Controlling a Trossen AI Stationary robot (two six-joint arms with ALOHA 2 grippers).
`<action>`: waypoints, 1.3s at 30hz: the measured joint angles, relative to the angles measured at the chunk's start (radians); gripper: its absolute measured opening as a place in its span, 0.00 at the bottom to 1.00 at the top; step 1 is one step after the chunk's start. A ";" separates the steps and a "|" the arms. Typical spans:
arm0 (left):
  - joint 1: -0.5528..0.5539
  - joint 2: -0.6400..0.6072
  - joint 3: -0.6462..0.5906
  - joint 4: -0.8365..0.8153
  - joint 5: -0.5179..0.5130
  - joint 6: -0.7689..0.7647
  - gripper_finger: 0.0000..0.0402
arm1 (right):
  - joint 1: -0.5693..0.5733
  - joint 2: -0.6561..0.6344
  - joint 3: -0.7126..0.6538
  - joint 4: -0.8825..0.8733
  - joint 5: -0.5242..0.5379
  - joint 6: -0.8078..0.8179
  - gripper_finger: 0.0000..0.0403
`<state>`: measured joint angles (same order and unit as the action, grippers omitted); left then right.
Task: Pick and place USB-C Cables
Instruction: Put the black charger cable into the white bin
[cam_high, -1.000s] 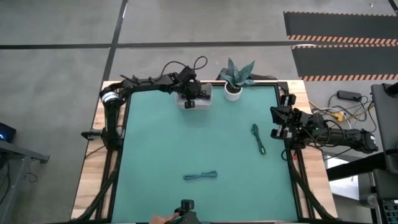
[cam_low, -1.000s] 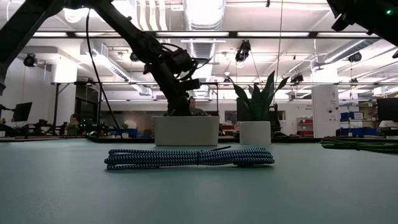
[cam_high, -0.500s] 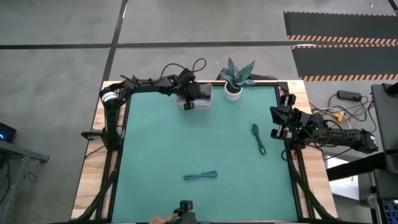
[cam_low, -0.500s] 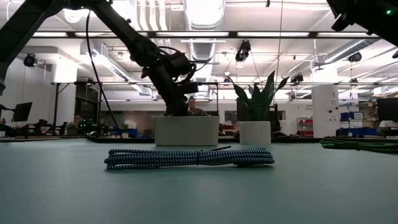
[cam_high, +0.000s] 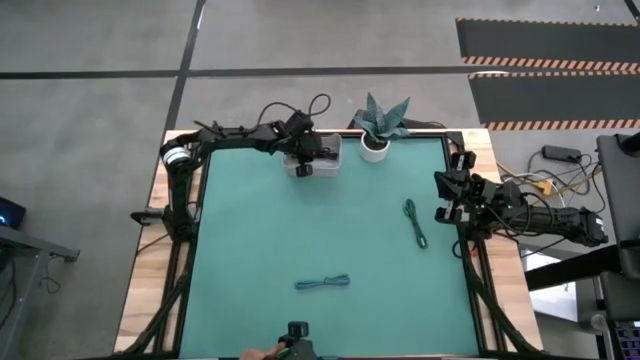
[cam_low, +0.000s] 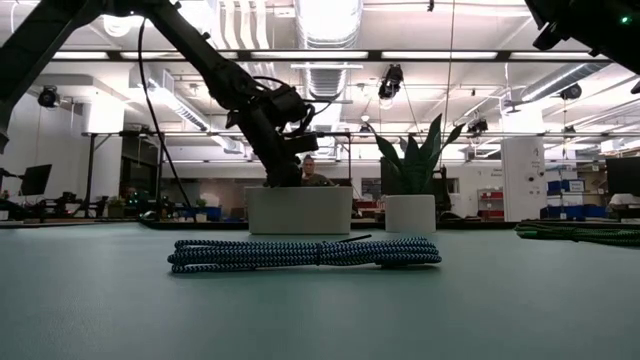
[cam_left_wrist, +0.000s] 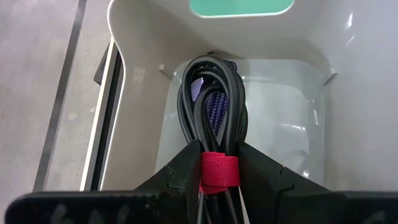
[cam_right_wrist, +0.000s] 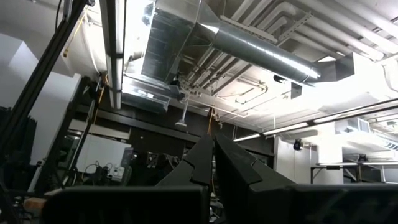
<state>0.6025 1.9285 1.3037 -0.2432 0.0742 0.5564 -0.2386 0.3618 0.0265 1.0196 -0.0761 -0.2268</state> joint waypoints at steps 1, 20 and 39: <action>0.000 0.000 0.000 0.000 0.000 0.000 0.19 | 0.000 0.000 0.000 0.000 0.000 0.000 0.02; 0.000 0.000 -0.002 -0.007 0.000 -0.001 0.19 | 0.000 0.000 0.000 0.000 0.000 0.000 0.02; -0.001 0.000 -0.002 -0.037 0.010 -0.029 0.19 | 0.000 0.001 0.000 0.001 0.000 -0.001 0.02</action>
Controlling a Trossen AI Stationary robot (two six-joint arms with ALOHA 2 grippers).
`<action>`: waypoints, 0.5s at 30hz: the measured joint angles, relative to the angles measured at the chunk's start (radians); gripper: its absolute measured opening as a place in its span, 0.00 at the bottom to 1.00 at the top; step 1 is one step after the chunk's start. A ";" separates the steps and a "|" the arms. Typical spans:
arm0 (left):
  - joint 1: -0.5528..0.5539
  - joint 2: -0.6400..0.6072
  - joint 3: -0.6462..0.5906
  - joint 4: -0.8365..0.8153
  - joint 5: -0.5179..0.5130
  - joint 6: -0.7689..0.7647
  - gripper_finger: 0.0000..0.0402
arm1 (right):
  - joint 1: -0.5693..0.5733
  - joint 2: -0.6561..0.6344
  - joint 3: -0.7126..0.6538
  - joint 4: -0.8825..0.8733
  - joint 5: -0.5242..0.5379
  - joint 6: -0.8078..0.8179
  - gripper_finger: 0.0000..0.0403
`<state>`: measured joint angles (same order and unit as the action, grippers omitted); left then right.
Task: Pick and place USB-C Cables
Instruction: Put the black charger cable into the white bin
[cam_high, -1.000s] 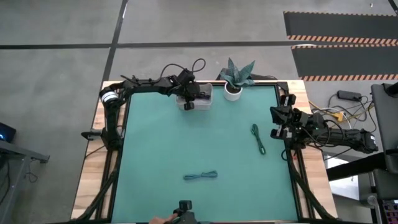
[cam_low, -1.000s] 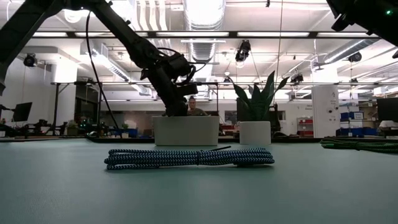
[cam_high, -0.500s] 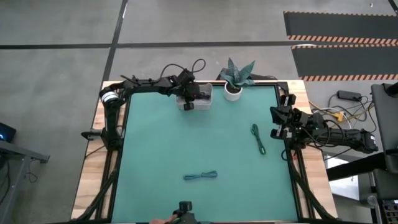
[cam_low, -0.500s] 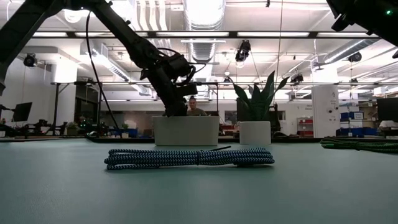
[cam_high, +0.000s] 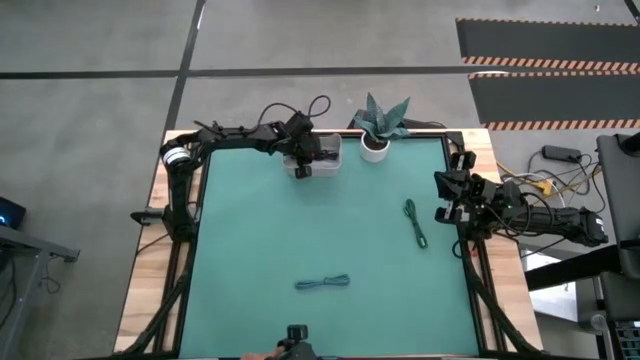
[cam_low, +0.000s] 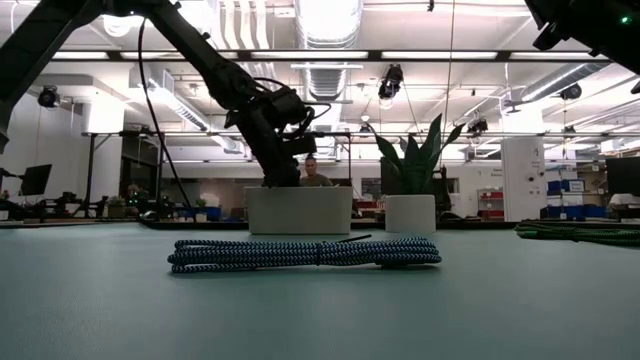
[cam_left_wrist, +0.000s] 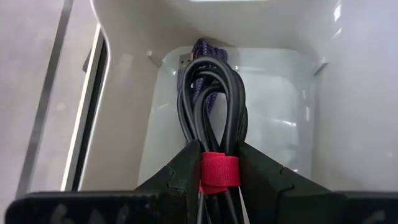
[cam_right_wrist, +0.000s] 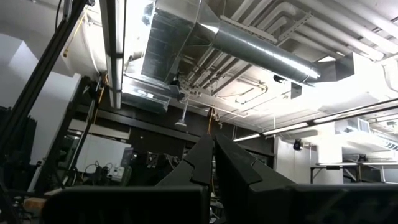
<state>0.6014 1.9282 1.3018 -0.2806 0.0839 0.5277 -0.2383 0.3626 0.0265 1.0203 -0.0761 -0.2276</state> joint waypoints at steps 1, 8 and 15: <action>0.000 0.000 0.000 0.000 0.012 -0.003 0.19 | 0.000 0.000 0.000 0.000 0.000 0.000 0.02; 0.000 0.000 0.000 -0.043 0.043 -0.031 0.19 | 0.000 0.000 0.000 0.000 0.000 0.000 0.02; 0.001 0.000 0.000 -0.052 0.043 -0.051 0.19 | 0.000 0.000 0.000 0.000 0.000 0.000 0.02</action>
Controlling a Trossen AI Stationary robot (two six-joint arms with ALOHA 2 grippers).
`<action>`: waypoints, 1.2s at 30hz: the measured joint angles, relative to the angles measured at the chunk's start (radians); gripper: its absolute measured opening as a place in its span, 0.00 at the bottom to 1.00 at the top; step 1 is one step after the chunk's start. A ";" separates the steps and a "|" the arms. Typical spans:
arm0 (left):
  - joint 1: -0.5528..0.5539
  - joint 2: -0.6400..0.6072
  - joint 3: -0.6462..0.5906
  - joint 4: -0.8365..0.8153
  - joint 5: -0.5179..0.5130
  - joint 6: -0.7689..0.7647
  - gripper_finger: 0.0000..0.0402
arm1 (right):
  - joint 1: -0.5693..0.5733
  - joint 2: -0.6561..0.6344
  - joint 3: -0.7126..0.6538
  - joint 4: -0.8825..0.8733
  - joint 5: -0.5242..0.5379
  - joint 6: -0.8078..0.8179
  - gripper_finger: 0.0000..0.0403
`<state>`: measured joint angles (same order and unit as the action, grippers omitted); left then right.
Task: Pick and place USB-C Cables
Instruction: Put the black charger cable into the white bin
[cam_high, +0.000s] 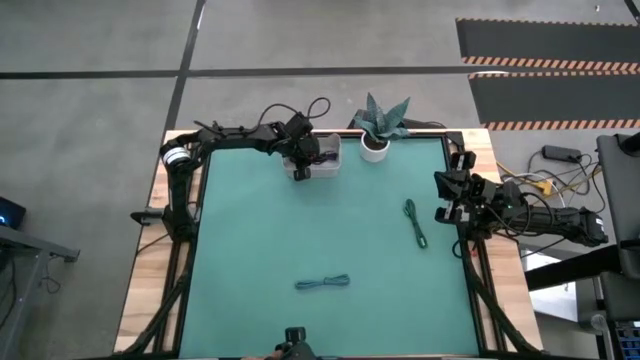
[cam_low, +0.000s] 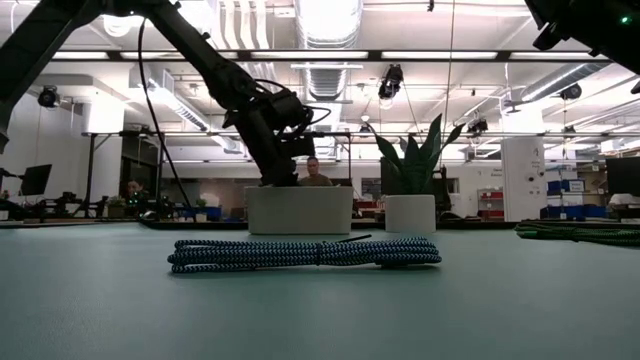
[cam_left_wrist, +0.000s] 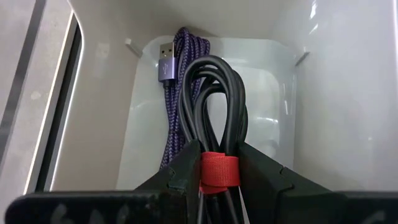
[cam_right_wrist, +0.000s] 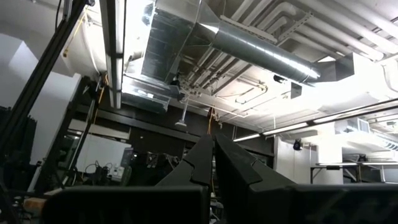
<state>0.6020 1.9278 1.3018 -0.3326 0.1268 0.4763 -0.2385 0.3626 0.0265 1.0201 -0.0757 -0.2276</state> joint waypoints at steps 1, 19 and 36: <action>0.000 0.000 0.000 0.000 0.000 0.000 0.19 | 0.000 0.000 0.000 0.000 0.000 0.000 0.02; 0.000 0.000 0.000 0.000 0.000 -0.026 0.19 | 0.000 0.000 0.000 0.000 0.000 0.000 0.02; 0.000 0.000 -0.043 0.028 -0.009 -0.025 0.19 | 0.000 0.000 0.000 0.000 0.000 0.000 0.02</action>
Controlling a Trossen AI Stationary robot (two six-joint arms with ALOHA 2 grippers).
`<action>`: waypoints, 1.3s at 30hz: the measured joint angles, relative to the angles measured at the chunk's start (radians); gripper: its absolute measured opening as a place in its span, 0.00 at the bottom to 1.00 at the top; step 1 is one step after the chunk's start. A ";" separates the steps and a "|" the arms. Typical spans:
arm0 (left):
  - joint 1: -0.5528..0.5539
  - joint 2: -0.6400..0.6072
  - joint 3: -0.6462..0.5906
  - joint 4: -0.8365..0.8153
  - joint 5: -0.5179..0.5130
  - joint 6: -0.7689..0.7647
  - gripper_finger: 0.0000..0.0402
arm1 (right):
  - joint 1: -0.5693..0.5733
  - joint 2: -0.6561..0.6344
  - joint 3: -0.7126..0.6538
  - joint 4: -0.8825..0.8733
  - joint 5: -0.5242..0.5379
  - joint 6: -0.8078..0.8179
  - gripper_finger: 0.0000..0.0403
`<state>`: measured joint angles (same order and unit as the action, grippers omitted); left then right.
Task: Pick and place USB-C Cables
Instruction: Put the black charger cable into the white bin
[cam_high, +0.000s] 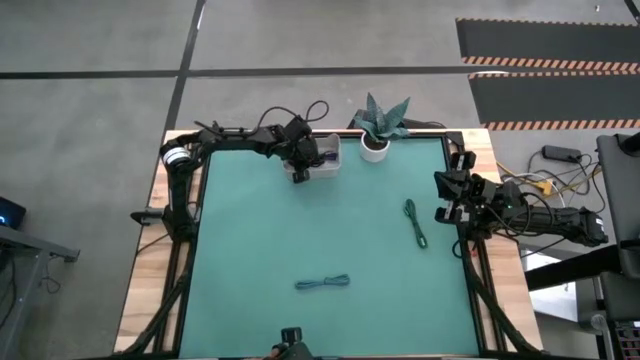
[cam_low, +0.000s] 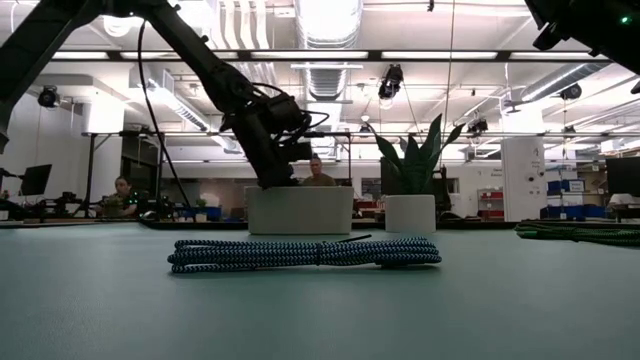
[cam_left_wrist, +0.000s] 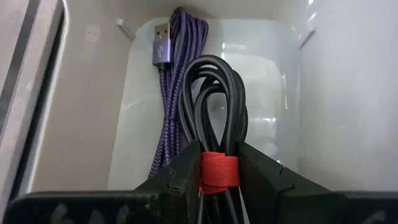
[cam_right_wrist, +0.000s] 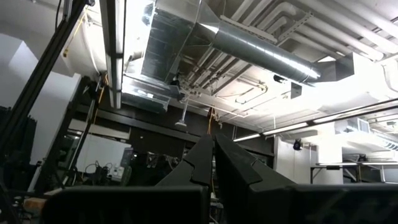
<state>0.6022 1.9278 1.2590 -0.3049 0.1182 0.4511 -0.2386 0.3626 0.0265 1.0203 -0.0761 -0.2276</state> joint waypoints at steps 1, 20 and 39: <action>0.000 0.000 -0.010 0.010 -0.001 0.000 0.19 | 0.000 0.000 0.000 0.000 0.000 0.000 0.02; 0.000 -0.002 -0.031 0.039 -0.017 0.000 0.19 | 0.000 0.000 0.000 0.000 0.000 0.000 0.02; 0.000 -0.002 -0.030 0.054 -0.021 0.000 0.36 | 0.000 0.000 0.000 0.000 0.000 0.000 0.02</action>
<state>0.6022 1.9259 1.2289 -0.2512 0.0975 0.4515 -0.2386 0.3626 0.0265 1.0199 -0.0761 -0.2276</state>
